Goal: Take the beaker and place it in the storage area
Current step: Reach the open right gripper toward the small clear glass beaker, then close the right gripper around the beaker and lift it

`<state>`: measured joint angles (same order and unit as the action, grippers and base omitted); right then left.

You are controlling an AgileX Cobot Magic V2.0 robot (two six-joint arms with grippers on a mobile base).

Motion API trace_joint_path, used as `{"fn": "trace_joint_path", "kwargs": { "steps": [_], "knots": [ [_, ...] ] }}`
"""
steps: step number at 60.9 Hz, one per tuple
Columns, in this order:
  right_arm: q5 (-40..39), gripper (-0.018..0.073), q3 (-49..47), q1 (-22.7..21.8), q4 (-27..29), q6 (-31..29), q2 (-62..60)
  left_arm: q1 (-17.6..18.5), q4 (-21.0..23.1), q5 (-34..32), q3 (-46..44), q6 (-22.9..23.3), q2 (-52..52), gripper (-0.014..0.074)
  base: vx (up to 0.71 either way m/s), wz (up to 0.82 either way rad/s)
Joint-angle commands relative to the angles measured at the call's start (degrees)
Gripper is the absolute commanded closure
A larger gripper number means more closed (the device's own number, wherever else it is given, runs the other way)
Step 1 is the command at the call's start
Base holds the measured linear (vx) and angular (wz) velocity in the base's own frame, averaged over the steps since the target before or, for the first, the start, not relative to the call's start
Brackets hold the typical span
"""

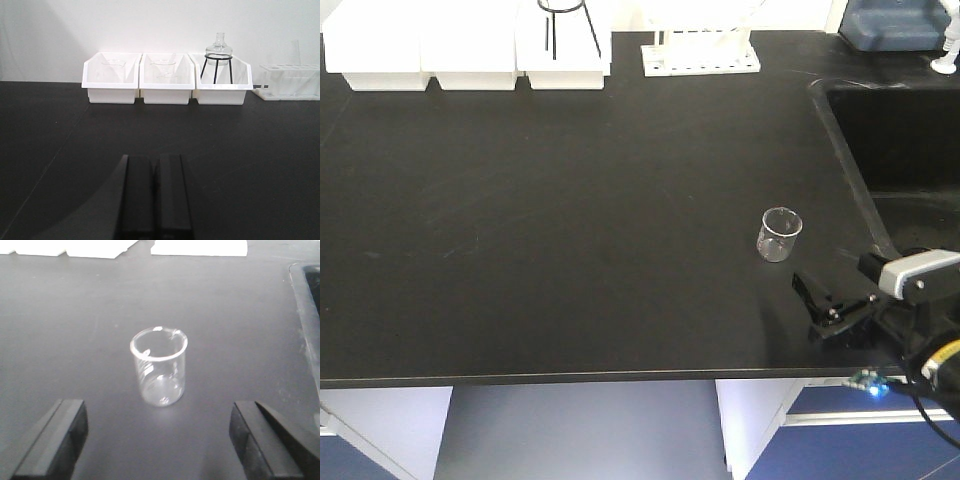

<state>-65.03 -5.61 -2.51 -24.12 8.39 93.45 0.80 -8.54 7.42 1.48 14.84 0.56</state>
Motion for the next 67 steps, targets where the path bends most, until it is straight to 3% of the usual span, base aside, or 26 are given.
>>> {"fn": "trace_joint_path", "kwargs": {
  "steps": [1, 28, 55, 67],
  "knots": [
    [-12.0, -0.0047, -2.8, -0.2, -1.0, -0.5, 1.9, 0.4, 0.3, -4.6, 1.3, 0.3, 1.0, 0.0605, 0.0, 0.0],
    [-12.0, -0.0033, -12.1, -0.2, -7.2, -0.5, 13.5, 0.4, 0.3, -4.6, 1.3, 0.3, 1.0, 0.0605, 0.0, 0.0],
    [-12.0, -0.0033, -20.8, -0.2, -7.9, 0.1, 18.9, 0.4, 0.3, -4.6, 1.3, 0.3, 1.0, 0.0605, 0.0, 0.0],
    [-12.0, -0.0032, -25.3, -0.2, -12.2, 1.5, 20.9, 0.4, 0.3, -4.6, 1.3, 0.3, 1.0, 0.0605, 0.0, 0.0]
  ]
}}
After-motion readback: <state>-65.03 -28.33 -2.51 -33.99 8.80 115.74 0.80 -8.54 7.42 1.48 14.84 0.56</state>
